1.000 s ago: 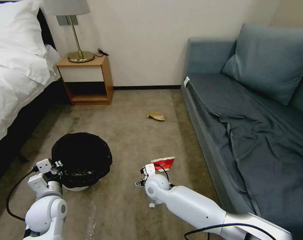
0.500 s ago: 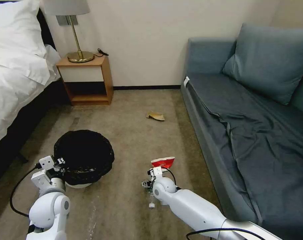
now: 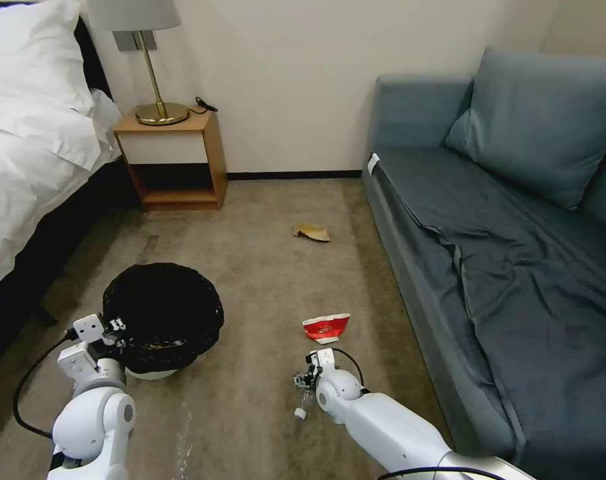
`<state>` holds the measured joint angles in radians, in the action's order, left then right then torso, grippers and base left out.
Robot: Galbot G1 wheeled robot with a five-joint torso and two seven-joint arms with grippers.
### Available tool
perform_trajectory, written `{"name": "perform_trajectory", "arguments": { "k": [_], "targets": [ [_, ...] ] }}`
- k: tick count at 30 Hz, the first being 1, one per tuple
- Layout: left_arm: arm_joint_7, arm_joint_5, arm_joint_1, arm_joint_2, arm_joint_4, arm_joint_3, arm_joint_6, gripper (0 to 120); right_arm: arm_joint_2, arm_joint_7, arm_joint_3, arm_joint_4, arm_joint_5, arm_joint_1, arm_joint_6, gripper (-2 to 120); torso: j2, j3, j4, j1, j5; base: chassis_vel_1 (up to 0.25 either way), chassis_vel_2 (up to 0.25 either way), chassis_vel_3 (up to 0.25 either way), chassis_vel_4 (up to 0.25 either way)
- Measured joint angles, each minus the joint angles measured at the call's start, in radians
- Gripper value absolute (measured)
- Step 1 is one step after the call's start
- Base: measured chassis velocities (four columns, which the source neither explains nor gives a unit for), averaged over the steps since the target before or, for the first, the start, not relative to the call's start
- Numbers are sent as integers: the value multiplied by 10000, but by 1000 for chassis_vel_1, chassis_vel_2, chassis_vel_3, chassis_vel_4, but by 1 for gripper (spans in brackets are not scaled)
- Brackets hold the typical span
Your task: Pick up the trash bin, then pick up the garbage on the floor and place it into the trash bin.
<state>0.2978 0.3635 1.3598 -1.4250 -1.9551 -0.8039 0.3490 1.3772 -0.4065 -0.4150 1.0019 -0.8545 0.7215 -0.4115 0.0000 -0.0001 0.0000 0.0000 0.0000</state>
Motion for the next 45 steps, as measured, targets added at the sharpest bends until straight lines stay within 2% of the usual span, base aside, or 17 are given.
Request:
{"name": "perform_trajectory", "arguments": {
  "k": [4, 6, 10, 12, 13, 15, 20, 23, 31, 32, 36, 38, 42, 44, 45],
  "targets": [
    [1, -23, -19, -28, -2, 27, 1, 4, 14, 69, 55, -12, 96, 20, 133, 83, 0, 0, 0, 0, 0, 0, 0, 0, 0],
    [2, -41, -45, -40, -4, 47, 4, 4, 16, 117, 78, -26, 217, 44, 280, 72, 0, 0, -1, 0, 0, 0, 0, 0, 0],
    [4, -44, -48, -46, -4, 51, 5, 4, 14, 148, 95, -32, 265, 58, 358, 64, 0, 0, 0, 0, 0, 0, 0, 0, 0],
    [6, -52, -47, -58, -4, 58, 6, 4, 7, 191, 112, -41, 348, 61, 449, 51, 0, 0, 0, 0, 0, 0, 0, 0, 0],
    [6, -52, -47, -58, -4, 58, 6, 4, 7, 191, 112, -41, 348, 61, 449, 51, 0, 0, 0, 0, 0, 0, 0, 0, 0],
    [6, -53, -53, -61, -3, 69, 6, 4, 3, 199, 112, -47, 378, 42, 482, 41, 0, 0, 0, 0, 0, 0, 0, 0, 0],
    [6, -50, -71, -48, 22, 70, 8, 4, -14, 226, 111, -64, 524, 28, 593, 30, 0, 0, 0, 0, 0, 0, 0, 0, 0],
    [4, -34, -88, -29, 52, 67, 7, 4, -22, 244, 116, -75, 638, 28, 668, 25, 0, 0, 0, 0, 1, 0, 0, 0, 0],
    [2, -33, -118, -69, 123, 153, 8, 4, -73, 267, 66, 84, 1082, -27, 1054, 25, 0, 1, 0, 0, 0, 0, 0, 0, 0],
    [0, -36, -162, -72, 195, 170, 8, 4, -35, 257, 45, 164, 1372, -194, 1638, 25, 0, 1, -1, 0, 0, 0, 0, 0, 0],
    [-2, -41, -196, -69, 266, 187, 7, 4, 54, 135, 73, 353, 1521, -453, 2057, 25, 0, 1, 0, 0, 0, 0, 0, 0, 0],
    [-14, -49, -248, -52, 295, 214, 7, 4, 114, -113, -43, 791, 1801, -892, 2601, 25, 0, 1, 1, 0, -2, 0, 0, 0, 0],
    [-18, -49, -288, -42, 295, 230, 7, 4, 150, -303, -177, 965, 1962, -1093, 2869, 25, 0, 1, 0, 0, -2, 0, 0, 0, 0],
    [-22, -48, -361, -21, 294, 281, 28, 4, 305, -850, -635, 1333, 2318, -1605, 3543, 25, -1, 1, -1, 0, -1, 0, 0, 0, 0],
    [-22, -48, -361, -21, 294, 281, 28, 4, 305, -850, -635, 1333, 2318, -1605, 3543, 25, -1, 1, -1, 0, -1, 0, 0, 0, 0]
  ]
}}
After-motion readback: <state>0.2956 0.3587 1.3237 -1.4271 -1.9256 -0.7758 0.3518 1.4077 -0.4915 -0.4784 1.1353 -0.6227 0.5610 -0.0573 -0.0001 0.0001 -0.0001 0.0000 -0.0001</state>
